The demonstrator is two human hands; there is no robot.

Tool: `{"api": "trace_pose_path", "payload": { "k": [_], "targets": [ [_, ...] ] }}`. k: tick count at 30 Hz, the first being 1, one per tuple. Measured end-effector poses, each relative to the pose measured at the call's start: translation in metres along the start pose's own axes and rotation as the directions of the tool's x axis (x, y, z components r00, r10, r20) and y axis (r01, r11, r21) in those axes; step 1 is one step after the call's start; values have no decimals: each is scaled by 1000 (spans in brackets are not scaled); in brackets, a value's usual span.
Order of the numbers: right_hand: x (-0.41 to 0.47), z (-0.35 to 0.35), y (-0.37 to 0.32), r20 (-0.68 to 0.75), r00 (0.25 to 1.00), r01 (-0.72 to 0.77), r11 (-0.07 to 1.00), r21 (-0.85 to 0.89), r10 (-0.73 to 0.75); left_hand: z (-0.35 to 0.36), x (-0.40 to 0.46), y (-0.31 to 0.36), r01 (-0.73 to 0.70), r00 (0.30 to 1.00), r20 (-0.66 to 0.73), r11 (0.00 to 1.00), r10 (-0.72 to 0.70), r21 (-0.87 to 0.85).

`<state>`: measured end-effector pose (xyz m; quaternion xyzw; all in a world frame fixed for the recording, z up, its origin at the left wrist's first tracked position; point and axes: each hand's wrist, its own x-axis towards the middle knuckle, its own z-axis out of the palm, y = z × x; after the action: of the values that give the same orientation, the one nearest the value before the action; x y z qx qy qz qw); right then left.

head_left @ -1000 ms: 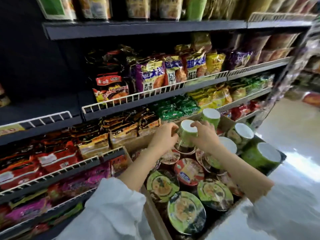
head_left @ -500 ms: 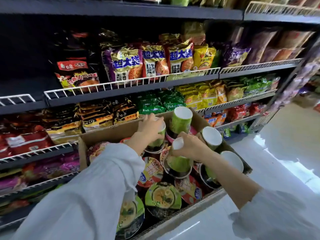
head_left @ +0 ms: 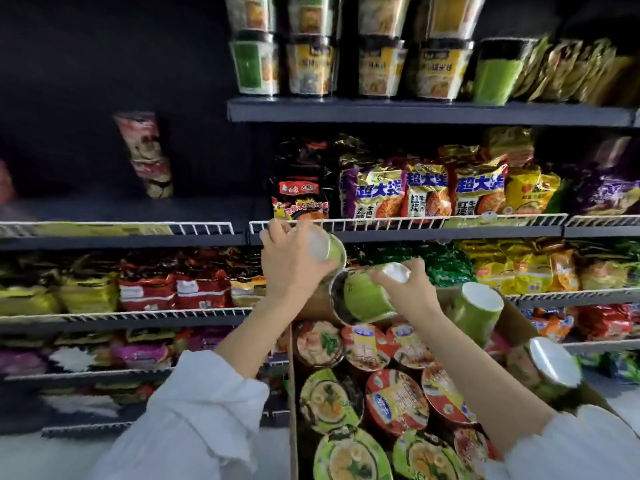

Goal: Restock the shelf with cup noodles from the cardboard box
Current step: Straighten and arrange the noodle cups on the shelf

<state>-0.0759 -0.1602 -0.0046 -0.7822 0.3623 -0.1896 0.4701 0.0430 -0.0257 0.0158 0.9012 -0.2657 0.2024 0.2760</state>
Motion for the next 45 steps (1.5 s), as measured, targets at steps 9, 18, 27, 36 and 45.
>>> {"api": "trace_pose_path", "payload": {
  "k": [9, 18, 27, 36, 45],
  "targets": [
    [8, 191, -128, 421, 890, -423, 665, 616, 175, -95, 65, -219, 572, 765, 98, 602, -637, -557],
    [8, 357, -244, 518, 855, -447, 548, 707, 29, -165, 122, -384, 579, 620, 581, -192, -527, -792],
    [85, 470, -306, 629, 768, -480, 539, 692, -123, -156, 211, -492, 677, 639, 645, -91, -419, -730],
    [181, 535, -302, 429, 899, -170, 832, 529, -89, -103, 298, -528, 568, 820, 464, 367, -337, -737],
    [209, 568, -286, 257, 959, 65, 973, 222, -122, -75, 335, -539, 488, 872, 371, 502, -320, -714]
  ]
}}
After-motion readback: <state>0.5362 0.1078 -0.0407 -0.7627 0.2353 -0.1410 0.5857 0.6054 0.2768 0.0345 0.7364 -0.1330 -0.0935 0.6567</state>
